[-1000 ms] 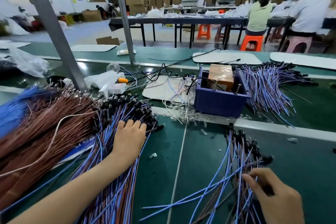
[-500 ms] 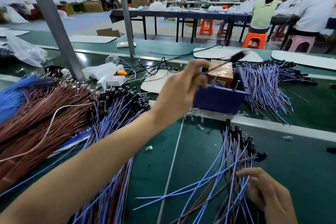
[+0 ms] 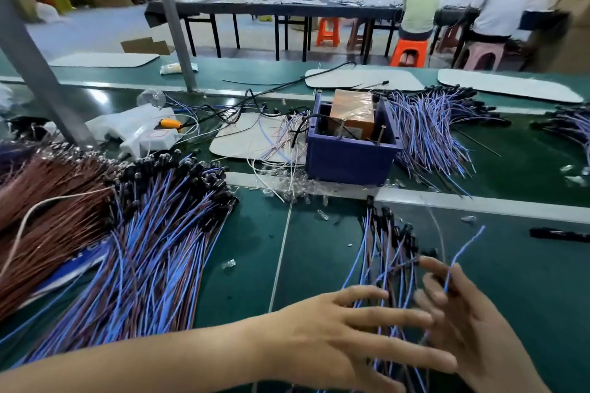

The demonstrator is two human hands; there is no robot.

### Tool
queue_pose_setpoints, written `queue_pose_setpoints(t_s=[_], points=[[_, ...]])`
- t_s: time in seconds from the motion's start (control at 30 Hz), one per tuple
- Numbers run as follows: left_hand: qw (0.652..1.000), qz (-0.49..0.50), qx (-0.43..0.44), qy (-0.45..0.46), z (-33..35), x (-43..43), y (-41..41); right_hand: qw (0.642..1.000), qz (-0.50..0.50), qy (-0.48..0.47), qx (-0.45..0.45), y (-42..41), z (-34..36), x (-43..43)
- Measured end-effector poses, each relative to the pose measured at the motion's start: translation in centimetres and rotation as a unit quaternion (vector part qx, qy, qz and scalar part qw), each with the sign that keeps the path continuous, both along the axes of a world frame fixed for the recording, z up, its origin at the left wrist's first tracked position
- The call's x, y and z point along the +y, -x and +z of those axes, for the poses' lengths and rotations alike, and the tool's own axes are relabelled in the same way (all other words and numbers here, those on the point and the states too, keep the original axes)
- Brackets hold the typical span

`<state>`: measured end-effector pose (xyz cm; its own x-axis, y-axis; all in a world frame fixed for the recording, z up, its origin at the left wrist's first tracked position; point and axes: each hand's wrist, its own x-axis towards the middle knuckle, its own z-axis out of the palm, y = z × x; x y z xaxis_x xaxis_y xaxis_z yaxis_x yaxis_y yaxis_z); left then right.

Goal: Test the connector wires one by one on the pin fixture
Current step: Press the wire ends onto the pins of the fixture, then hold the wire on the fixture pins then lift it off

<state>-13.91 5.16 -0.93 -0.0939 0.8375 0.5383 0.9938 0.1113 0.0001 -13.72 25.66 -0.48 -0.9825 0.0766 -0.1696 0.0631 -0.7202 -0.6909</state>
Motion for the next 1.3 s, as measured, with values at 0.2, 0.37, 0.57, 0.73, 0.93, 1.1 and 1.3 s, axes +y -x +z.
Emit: queue_pose_setpoints(t_s=[0.2,0.37,0.57,0.73,0.93,1.1,1.3], points=[[0.84,0.131,-0.502,-0.158,3.1,0.0,3.7,0.986,0.146,-0.073,-0.012,-0.6,0.4,-1.8],[0.56,0.112,-0.764,-0.299,6.0,1.7,9.6,0.958,0.223,-0.173,-0.054,-0.1,0.2,-4.8],[0.561,0.161,-0.734,-0.348,5.6,1.2,13.2,0.93,0.216,-0.291,-0.054,1.7,1.0,-5.8],[0.6,0.155,-0.73,-0.288,5.1,1.8,13.6,0.967,0.05,-0.25,-0.009,7.0,3.4,-7.1],[0.549,0.154,-0.749,-0.337,6.0,2.6,15.5,0.958,-0.085,-0.274,0.019,12.9,3.8,-7.2],[0.537,0.194,-0.727,-0.381,5.3,3.1,16.4,0.92,-0.202,-0.336,-0.014,14.3,2.8,-7.1],[0.55,0.262,-0.692,-0.387,4.8,2.6,17.0,0.904,-0.225,-0.359,-0.055,15.6,3.2,-6.2]])
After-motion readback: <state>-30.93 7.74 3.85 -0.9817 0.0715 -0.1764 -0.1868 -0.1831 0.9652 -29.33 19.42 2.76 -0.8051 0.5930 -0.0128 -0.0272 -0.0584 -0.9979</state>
